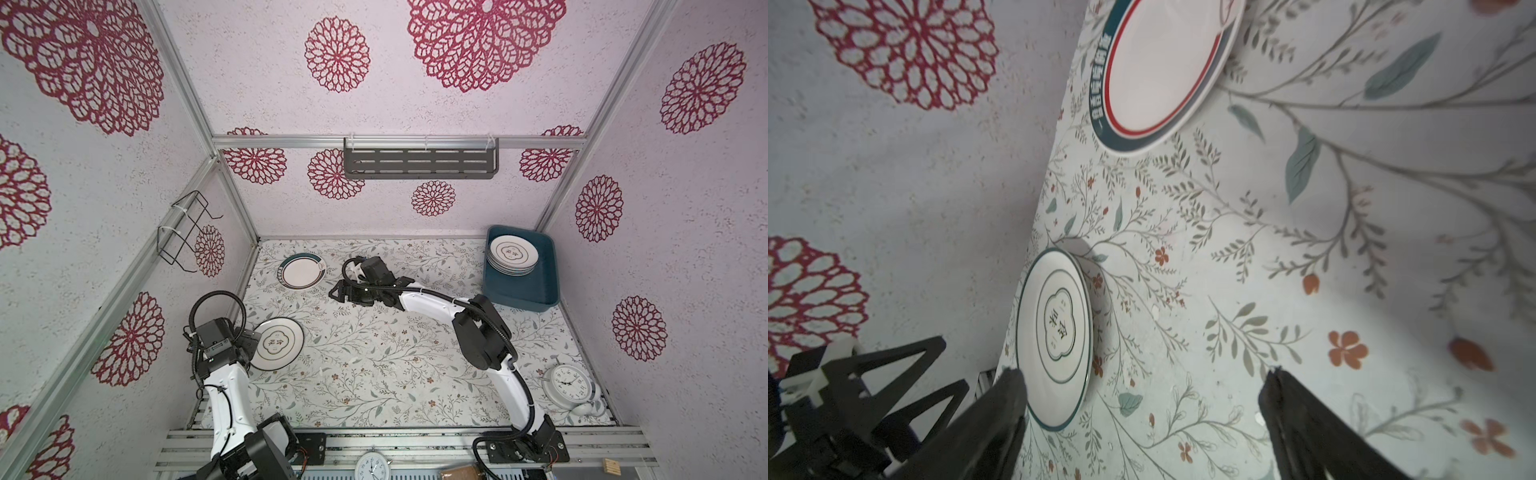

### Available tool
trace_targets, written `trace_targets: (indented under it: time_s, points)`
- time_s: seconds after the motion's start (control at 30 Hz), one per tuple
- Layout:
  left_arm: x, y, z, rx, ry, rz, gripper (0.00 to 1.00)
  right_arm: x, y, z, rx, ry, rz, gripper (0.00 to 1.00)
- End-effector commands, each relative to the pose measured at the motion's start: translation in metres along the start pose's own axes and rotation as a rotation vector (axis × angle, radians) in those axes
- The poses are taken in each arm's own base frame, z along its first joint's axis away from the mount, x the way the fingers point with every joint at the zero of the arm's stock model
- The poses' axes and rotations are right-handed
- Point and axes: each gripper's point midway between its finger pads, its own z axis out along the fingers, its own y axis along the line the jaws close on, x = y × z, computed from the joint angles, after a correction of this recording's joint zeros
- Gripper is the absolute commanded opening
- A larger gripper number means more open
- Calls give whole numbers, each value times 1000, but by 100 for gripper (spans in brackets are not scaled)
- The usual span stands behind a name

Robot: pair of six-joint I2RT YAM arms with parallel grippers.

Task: Place the plates into the plastic bin on the countertop

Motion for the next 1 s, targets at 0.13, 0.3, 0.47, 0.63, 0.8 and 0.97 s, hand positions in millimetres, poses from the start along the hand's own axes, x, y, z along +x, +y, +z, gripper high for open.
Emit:
trace_targets:
  time_s: [0.13,0.3,0.47,0.63,0.8,0.97]
  points:
    - [-2,6,19,30,31,-90,97,5,3,-25,2,34,-34,92]
    - [8,-6,33,110,92,-101,97,4,-8,-39,25,3,-17,92]
    - [15,-11,42,148,131,-101,100,1,-18,-51,37,-24,7,91]
    - [25,-16,55,195,175,-108,97,-4,-28,-61,42,-51,32,91]
    - [22,-25,62,217,182,-75,94,-4,-33,-64,44,-55,44,91]
    - [24,-45,65,286,203,-29,94,-4,-38,-65,53,-55,51,90]
